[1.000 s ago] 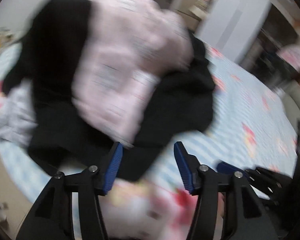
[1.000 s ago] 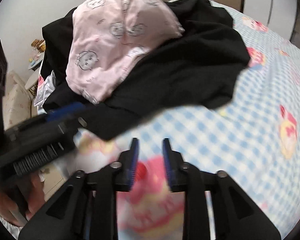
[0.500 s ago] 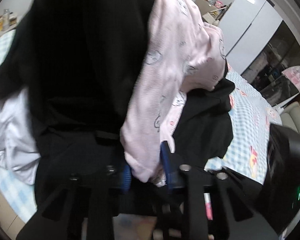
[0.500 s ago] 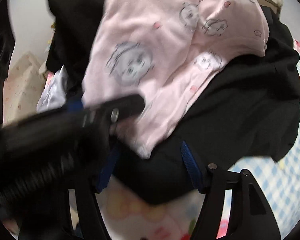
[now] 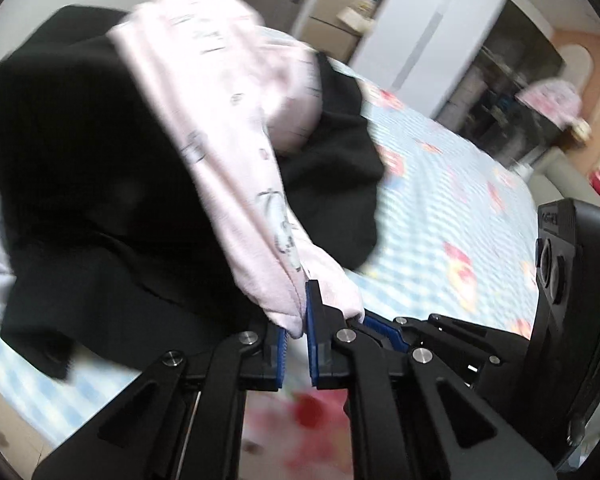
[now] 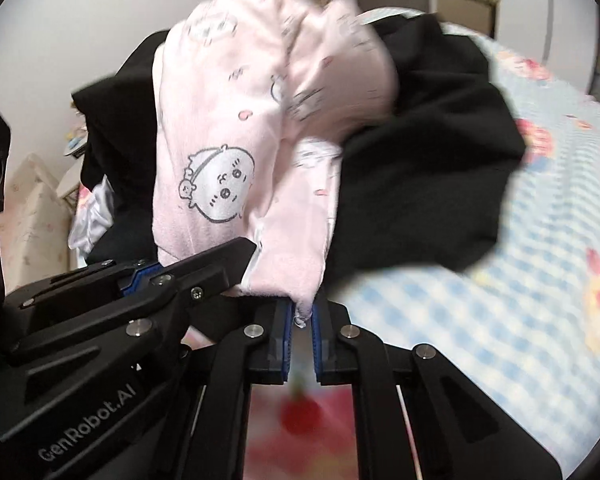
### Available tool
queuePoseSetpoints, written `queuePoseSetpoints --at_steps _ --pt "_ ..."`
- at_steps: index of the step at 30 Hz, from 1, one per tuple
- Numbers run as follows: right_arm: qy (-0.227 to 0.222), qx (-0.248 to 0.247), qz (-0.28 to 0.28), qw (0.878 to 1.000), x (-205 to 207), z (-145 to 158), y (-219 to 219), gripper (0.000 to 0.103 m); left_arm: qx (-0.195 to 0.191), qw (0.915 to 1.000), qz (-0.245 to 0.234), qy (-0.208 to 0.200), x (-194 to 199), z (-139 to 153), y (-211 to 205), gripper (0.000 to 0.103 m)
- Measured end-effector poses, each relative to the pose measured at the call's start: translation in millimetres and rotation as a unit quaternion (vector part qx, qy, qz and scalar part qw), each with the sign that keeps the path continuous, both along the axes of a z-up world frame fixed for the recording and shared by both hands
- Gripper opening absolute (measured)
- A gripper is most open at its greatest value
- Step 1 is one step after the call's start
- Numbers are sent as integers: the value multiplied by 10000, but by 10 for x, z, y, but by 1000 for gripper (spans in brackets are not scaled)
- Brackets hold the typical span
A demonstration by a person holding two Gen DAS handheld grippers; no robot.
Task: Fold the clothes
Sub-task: 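Carry the pink pants with both grippers and lay them on the blanket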
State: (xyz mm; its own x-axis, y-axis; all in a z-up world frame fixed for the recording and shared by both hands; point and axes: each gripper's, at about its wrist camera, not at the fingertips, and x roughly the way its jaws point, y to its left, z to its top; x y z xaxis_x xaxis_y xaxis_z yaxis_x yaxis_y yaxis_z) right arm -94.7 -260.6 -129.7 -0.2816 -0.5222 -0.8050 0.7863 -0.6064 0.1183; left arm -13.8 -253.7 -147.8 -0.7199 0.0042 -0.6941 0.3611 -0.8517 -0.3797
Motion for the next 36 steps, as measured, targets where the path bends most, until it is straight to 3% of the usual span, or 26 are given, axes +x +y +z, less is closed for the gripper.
queuePoseSetpoints --at_steps 4,7,14,18,22,26,29,30,31,32,36 --pt "-70 -46 -547 9985 27 116 852 6 -23 9962 -870 28 15 79 758 8" --pt "-13 27 -1037 9946 94 203 1651 6 -60 9871 -1600 -19 41 86 1444 8" --pt "-38 36 -2312 9729 208 302 3325 6 -76 9557 -2935 -213 -290 51 3160 8" --pt "-2 87 -2802 9599 165 271 3975 6 -134 9359 -3507 -294 -347 52 3936 8" --pt "-11 121 -3183 9479 38 210 4516 6 -117 9240 -3812 -277 -314 93 4400 9" --pt "-21 154 -3558 9344 -88 149 5056 6 -162 9226 -3800 -639 -364 -112 4445 14" --pt "-257 -198 -3631 9312 -133 156 5269 7 -126 9189 -3855 -822 -332 -304 4138 37" --pt "-362 -415 -3599 9314 -146 181 5308 9 -101 9220 -3785 -803 -306 -363 3945 53" --pt "-424 -587 -3524 9330 -169 210 5290 15 -47 9280 -3640 -799 -271 -383 3779 56" --pt "-493 -737 -3401 9362 -204 222 5224 23 53 9365 -3421 -770 -240 -398 3599 56" --pt "-833 -884 -2600 9579 -283 64 4658 32 406 9659 -2468 -672 -151 -463 2903 56"
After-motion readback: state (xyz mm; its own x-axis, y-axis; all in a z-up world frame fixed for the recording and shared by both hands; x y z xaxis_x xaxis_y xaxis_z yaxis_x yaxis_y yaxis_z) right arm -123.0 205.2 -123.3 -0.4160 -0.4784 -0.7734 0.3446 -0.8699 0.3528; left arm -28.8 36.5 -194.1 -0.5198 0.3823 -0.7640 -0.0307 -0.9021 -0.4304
